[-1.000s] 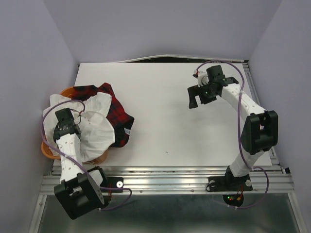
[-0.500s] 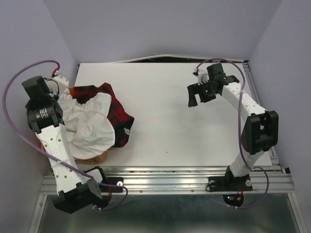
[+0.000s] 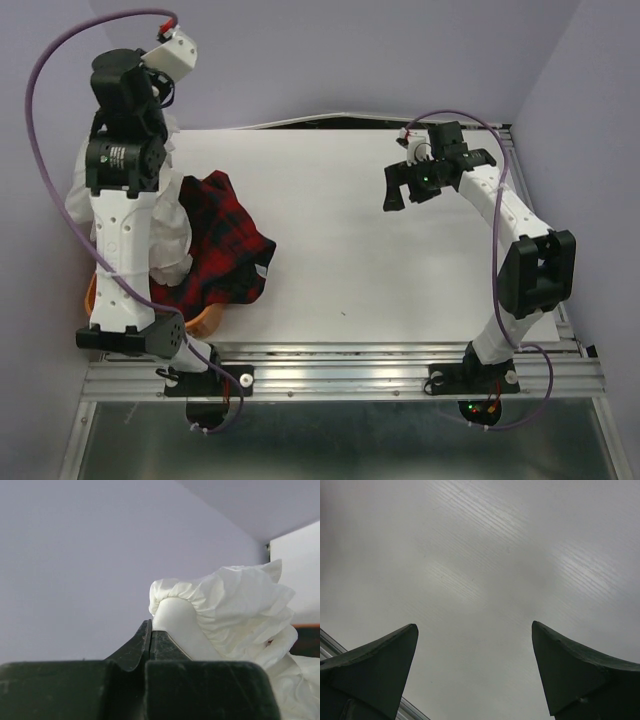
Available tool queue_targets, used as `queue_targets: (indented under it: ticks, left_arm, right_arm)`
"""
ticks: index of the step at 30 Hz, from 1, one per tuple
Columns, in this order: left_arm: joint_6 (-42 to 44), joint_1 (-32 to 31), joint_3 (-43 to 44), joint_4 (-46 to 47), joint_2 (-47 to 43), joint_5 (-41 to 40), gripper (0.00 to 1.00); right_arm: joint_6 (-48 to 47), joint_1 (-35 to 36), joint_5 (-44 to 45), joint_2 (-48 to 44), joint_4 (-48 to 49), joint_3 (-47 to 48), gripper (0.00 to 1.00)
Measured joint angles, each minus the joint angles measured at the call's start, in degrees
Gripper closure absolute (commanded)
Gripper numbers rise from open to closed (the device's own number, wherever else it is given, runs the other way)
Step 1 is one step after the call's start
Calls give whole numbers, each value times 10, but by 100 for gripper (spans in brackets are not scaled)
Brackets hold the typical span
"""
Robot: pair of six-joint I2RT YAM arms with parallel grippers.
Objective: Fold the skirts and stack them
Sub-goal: Move the skirt to the center of the board
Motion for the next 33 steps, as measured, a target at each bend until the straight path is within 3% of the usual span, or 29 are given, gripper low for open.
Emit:
queue_targets:
  ticks: [6, 11, 16, 20, 25, 33]
  left_arm:
    - [9, -136, 88, 92, 96, -74, 100]
    - [82, -260, 155, 247, 169, -129, 100]
    - [194, -388, 172, 408, 222, -144, 100]
    - [244, -449, 187, 478, 268, -129, 100]
    - [231, -474, 60, 523, 257, -113, 100]
    - [83, -490, -163, 470, 255, -56, 100]
  right_arm:
    - [4, 0, -1, -2, 0, 0, 0]
    - [20, -23, -15, -17, 2, 0, 0]
    - [39, -139, -65, -51, 19, 0, 0]
    - [31, -211, -68, -92, 33, 0, 0]
    - [-8, -218, -59, -166, 36, 0, 0]
    - [-79, -236, -46, -275, 33, -55, 0]
